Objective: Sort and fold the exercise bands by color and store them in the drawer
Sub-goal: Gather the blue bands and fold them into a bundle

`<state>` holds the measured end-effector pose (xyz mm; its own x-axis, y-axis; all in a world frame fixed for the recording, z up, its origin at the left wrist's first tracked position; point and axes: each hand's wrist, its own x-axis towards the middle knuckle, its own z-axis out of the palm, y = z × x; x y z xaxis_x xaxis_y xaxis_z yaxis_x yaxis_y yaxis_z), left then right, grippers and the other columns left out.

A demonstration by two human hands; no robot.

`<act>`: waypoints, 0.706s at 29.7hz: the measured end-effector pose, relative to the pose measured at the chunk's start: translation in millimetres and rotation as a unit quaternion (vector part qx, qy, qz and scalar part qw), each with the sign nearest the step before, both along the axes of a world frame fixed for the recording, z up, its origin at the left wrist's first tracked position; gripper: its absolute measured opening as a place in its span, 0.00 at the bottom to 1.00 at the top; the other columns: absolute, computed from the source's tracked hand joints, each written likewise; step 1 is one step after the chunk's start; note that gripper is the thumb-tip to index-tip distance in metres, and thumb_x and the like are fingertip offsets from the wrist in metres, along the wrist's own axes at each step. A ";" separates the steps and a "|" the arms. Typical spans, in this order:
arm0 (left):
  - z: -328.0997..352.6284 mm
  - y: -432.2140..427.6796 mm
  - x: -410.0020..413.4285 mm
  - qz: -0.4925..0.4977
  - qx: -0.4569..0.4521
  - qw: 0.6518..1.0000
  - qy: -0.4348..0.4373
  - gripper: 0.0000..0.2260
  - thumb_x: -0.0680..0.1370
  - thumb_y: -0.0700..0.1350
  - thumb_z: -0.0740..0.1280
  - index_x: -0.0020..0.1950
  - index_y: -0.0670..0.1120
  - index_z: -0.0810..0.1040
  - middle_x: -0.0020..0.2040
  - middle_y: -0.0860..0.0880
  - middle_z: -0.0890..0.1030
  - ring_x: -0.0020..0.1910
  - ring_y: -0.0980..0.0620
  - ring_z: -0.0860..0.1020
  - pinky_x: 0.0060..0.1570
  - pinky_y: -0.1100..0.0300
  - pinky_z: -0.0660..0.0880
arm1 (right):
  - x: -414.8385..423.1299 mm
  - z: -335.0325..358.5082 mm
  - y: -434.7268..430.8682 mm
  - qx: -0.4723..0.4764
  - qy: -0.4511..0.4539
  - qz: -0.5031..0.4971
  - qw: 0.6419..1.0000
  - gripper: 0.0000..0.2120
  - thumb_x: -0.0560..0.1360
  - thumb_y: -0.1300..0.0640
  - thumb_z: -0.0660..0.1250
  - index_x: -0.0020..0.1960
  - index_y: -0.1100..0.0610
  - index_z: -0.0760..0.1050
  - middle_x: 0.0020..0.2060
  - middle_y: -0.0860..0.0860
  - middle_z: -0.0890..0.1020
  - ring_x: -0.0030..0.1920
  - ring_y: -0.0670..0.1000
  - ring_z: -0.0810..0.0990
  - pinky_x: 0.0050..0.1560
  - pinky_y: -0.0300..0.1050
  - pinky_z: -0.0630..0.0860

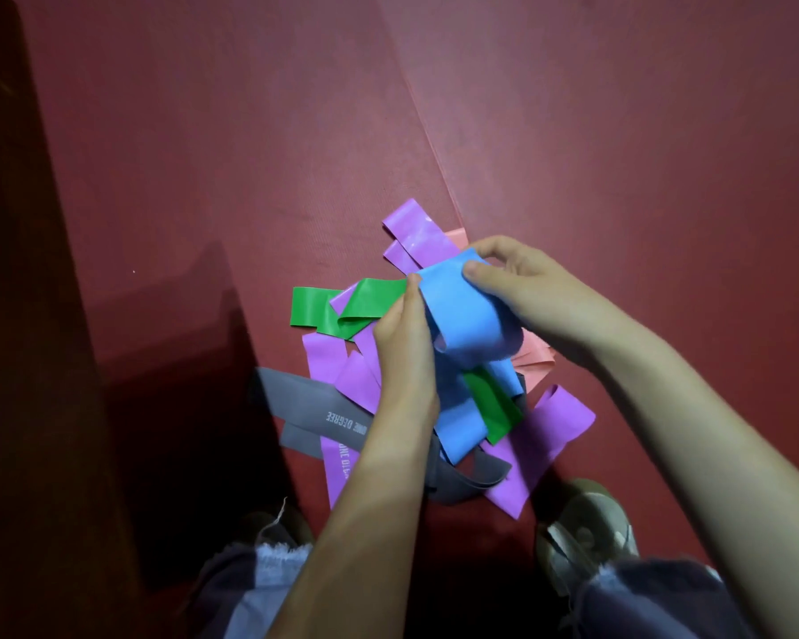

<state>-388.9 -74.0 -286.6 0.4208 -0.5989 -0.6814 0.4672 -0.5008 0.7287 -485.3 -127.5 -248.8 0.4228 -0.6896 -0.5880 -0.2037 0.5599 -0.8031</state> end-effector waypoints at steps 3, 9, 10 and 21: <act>1.6 -2.8 -1.4 0.001 0.026 0.999 0.026 0.17 0.78 0.52 0.59 0.33 0.48 0.78 0.28 0.56 0.80 0.33 0.54 0.77 0.35 0.61 0.72 | 13.0 -14.6 5.9 -0.027 0.042 -0.056 0.997 0.07 0.78 0.62 0.58 0.45 0.51 0.66 0.34 0.56 0.76 0.29 0.45 0.75 0.31 0.38 0.73; 1.9 -0.5 -0.9 -0.038 0.012 0.999 -0.009 0.11 0.74 0.51 0.66 0.40 0.44 0.73 0.37 0.45 0.77 0.38 0.50 0.75 0.41 0.57 0.72 | 18.1 -28.6 19.9 -0.086 0.029 -0.071 0.993 0.11 0.76 0.62 0.61 0.51 0.48 0.62 0.36 0.53 0.77 0.34 0.48 0.76 0.38 0.39 0.72; 2.5 0.0 -0.5 -0.037 0.006 0.999 -0.015 0.10 0.72 0.51 0.67 0.43 0.44 0.73 0.40 0.44 0.75 0.41 0.48 0.73 0.43 0.54 0.70 | 18.0 -27.9 22.3 -0.083 0.000 -0.077 0.994 0.14 0.76 0.62 0.62 0.54 0.49 0.61 0.37 0.51 0.77 0.32 0.44 0.76 0.35 0.34 0.71; 11.3 -13.5 14.3 0.049 0.003 0.998 -0.044 0.11 0.71 0.51 0.67 0.35 0.50 0.66 0.39 0.46 0.67 0.40 0.48 0.66 0.40 0.55 0.64 | 9.6 -45.2 38.3 -0.106 0.059 -0.022 0.992 0.07 0.72 0.60 0.69 0.44 0.56 0.71 0.32 0.54 0.77 0.32 0.40 0.73 0.37 0.39 0.72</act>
<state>-374.5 -87.5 -275.3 0.5355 -0.5479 -0.6427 0.4488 -0.4601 0.7661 -475.8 -89.2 -294.0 0.3263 -0.8188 -0.4724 -0.2833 0.3920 -0.8752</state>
